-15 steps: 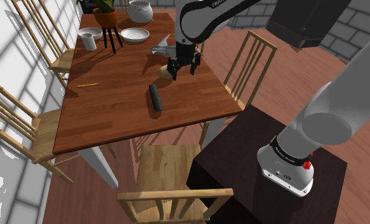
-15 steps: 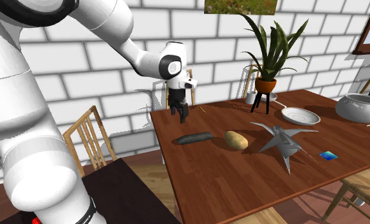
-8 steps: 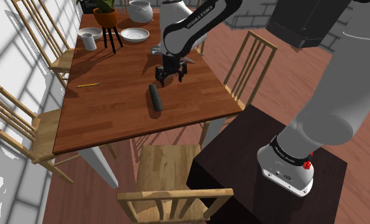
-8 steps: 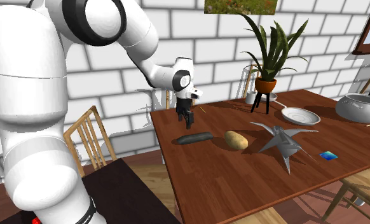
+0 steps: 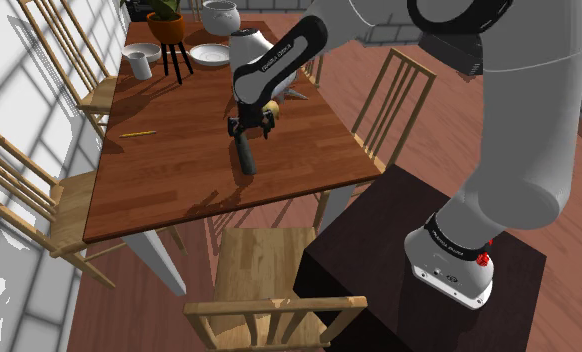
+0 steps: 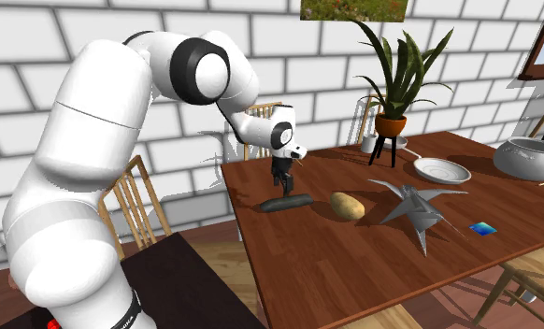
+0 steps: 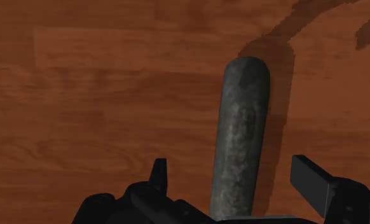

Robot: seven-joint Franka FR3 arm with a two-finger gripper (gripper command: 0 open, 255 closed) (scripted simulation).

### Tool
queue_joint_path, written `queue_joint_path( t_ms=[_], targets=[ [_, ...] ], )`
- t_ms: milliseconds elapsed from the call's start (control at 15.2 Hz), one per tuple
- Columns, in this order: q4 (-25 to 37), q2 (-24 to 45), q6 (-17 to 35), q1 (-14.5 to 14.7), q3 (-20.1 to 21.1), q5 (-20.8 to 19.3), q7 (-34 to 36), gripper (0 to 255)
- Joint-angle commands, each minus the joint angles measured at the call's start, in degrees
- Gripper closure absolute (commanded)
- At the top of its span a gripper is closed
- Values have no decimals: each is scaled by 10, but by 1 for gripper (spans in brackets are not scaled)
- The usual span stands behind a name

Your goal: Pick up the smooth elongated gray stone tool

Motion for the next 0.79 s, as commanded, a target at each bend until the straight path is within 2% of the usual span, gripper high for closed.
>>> queue_joint_path(
  t_ms=[0, 198, 726],
  targets=[
    [52, 49, -4, 8, -6, -2, 14, 0],
    [130, 118, -17, 16, -14, -2, 28, 0],
    [146, 163, 14, 20, -18, -6, 30, 0]
  ],
)
